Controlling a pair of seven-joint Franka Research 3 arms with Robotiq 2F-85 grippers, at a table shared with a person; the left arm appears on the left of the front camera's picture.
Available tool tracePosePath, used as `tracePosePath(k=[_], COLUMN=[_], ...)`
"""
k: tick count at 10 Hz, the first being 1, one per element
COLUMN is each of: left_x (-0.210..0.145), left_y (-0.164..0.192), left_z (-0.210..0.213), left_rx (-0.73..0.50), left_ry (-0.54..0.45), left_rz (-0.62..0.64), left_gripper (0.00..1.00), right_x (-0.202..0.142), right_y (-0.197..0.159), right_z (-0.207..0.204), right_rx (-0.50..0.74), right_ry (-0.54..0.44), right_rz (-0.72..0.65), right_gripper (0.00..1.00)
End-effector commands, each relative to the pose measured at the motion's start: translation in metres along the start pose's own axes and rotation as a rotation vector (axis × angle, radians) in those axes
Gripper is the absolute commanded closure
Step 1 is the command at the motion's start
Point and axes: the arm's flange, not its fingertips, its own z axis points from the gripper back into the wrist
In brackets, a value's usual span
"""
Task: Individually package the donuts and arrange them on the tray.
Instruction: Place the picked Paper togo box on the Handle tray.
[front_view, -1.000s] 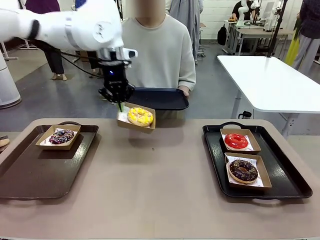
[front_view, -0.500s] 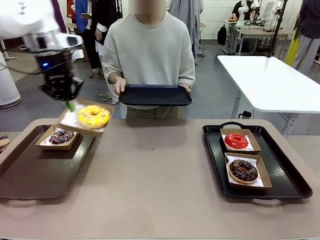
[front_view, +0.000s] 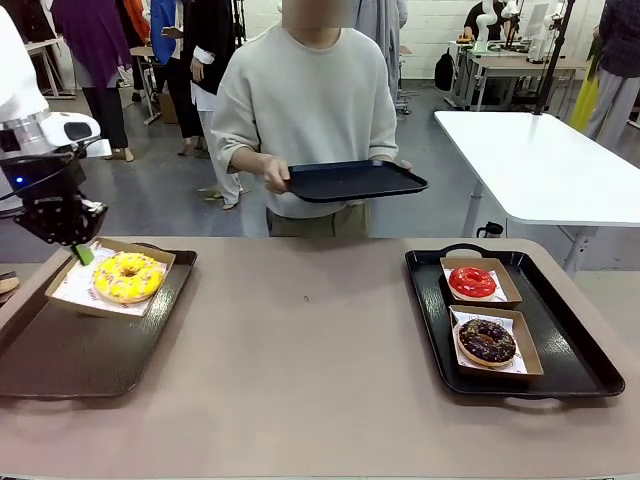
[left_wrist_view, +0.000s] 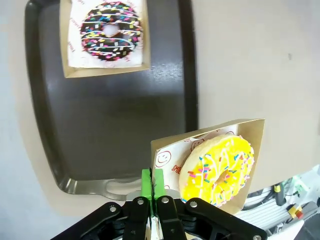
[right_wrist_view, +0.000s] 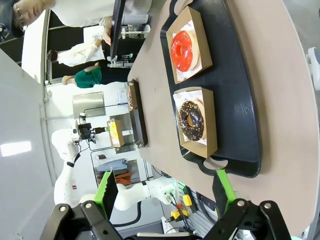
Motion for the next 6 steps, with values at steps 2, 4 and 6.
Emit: tracePosePath(k=[2, 4, 6], left_x=[0.0039, -0.0001, -0.0001], left_y=[0.0141, 0.0148, 0.0148], left_z=[-0.0116, -0.0083, -0.0083], left_rx=[0.079, 0.043, 0.043], left_ry=[0.0, 0.006, 0.006], left_rz=[0.06, 0.027, 0.027], left_gripper=[0.99, 0.99, 0.99], right_x=[-0.0007, -0.0007, -0.0007], right_y=[0.0002, 0.0002, 0.0002], right_z=[0.0007, 0.0007, 0.0007], right_rx=[0.005, 0.005, 0.005], right_ry=[0.003, 0.003, 0.003], right_rz=[-0.002, -0.002, -0.002], right_gripper=[0.0, 0.0, 0.0])
